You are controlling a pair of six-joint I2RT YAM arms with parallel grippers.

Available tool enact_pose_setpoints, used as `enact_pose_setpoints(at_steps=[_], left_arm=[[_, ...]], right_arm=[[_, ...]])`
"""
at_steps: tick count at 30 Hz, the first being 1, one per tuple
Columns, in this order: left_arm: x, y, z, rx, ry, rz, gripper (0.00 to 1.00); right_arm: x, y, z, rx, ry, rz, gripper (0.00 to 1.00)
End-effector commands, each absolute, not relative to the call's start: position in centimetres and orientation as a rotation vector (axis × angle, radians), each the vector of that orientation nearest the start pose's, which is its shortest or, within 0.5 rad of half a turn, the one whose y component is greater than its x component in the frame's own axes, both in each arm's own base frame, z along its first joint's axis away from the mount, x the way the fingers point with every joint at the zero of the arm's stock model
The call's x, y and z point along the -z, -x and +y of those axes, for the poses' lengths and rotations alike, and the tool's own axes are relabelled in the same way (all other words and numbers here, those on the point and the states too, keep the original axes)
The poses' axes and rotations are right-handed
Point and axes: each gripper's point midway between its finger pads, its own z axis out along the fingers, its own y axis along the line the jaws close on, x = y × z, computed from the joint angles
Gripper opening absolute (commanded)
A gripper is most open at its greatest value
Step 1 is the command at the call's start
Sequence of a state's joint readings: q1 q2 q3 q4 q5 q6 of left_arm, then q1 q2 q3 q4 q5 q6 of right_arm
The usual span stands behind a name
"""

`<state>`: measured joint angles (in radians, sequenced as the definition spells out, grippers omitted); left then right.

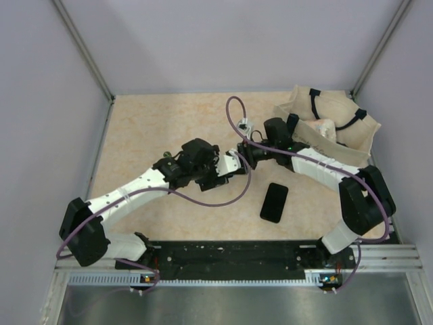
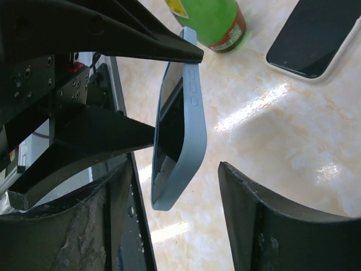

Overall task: Take the phone out of the phone case
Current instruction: Adjust the phone.

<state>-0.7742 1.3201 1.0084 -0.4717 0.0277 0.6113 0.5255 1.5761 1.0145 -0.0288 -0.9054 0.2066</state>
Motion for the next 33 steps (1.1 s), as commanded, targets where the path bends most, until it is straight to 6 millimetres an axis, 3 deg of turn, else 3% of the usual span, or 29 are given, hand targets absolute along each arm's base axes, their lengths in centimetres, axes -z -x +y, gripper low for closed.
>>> enact_pose_setpoints(at_steps=[1, 5, 11, 15, 16, 17, 19, 21, 24, 33], left_arm=[[-19.2, -29.0, -26.0, 0.131, -1.385, 1.705, 0.00], [-19.1, -29.0, -26.4, 0.141, -1.375, 1.710, 0.00], [-19.2, -28.9, -26.4, 0.147, -1.363, 1.710, 0.00], [-19.1, -28.5, -26.4, 0.164, -1.368, 1.703, 0.00], [-19.0, -28.4, -26.5, 0.174, -1.374, 1.702, 0.04], [-19.0, -28.1, -26.5, 0.188, -1.385, 1.700, 0.18], [-19.0, -27.4, -26.5, 0.215, -1.410, 1.696, 0.55], [-19.6, -26.8, -26.3, 0.237, -1.393, 1.700, 0.70], [-20.3, -25.8, -25.6, 0.253, -1.426, 1.675, 0.77], [-22.5, -23.2, -23.2, 0.415, -1.449, 1.676, 0.79]], right_arm=[[-19.3, -26.1, 33.5, -1.450, 0.978, 1.907, 0.59], [-19.2, -25.8, 34.0, -1.475, 1.003, 1.911, 0.44], [-19.2, -25.5, 33.9, -1.477, 1.049, 1.918, 0.01], [-19.4, -25.8, 33.5, -1.420, 1.053, 1.924, 0.00], [-19.5, -25.9, 33.4, -1.403, 1.054, 1.924, 0.00], [-19.4, -26.0, 33.2, -1.377, 1.052, 1.933, 0.00], [-19.6, -26.2, 32.9, -1.325, 1.065, 1.929, 0.00], [-19.8, -26.3, 32.3, -1.273, 1.082, 1.926, 0.00], [-20.3, -26.3, 31.5, -1.189, 1.136, 1.895, 0.00], [-23.3, -24.6, 29.3, -1.052, 1.288, 1.785, 0.00]])
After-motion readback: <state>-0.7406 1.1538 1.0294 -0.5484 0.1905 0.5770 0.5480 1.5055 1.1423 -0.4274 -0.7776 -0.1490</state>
